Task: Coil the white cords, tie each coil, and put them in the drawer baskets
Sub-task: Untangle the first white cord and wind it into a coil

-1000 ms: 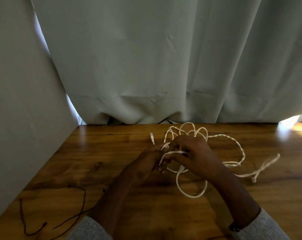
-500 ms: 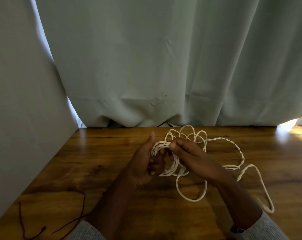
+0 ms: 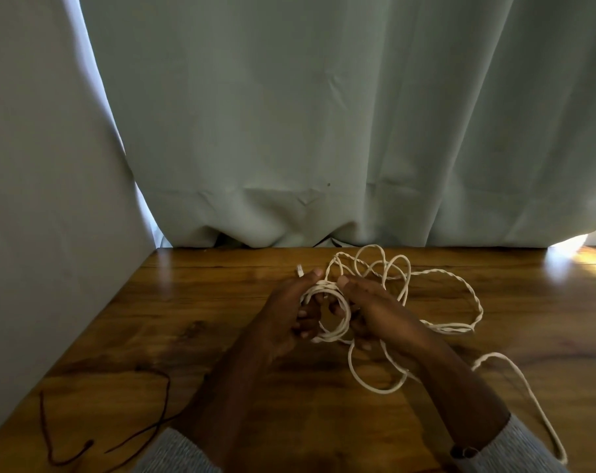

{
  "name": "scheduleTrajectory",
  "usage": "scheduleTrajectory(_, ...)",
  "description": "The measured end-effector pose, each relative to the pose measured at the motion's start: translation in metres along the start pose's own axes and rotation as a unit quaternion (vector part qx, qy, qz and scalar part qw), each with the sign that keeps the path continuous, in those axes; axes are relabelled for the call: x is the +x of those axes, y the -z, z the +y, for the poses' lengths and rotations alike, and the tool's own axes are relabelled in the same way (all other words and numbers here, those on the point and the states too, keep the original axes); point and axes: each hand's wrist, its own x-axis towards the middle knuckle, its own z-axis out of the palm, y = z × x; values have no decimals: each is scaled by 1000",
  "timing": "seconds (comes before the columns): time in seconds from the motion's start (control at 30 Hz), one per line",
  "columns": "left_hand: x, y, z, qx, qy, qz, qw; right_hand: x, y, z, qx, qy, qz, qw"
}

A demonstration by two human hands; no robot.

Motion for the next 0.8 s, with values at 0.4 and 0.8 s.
scheduleTrajectory(0.4, 2, -4, 0, -18, -29, 58, 998, -2, 3, -4, 102, -55, -72, 991)
scheduleTrajectory(0.8, 1, 14, -2, -159, -23, -241, 957, -2, 3, -6, 67, 12, -43, 997)
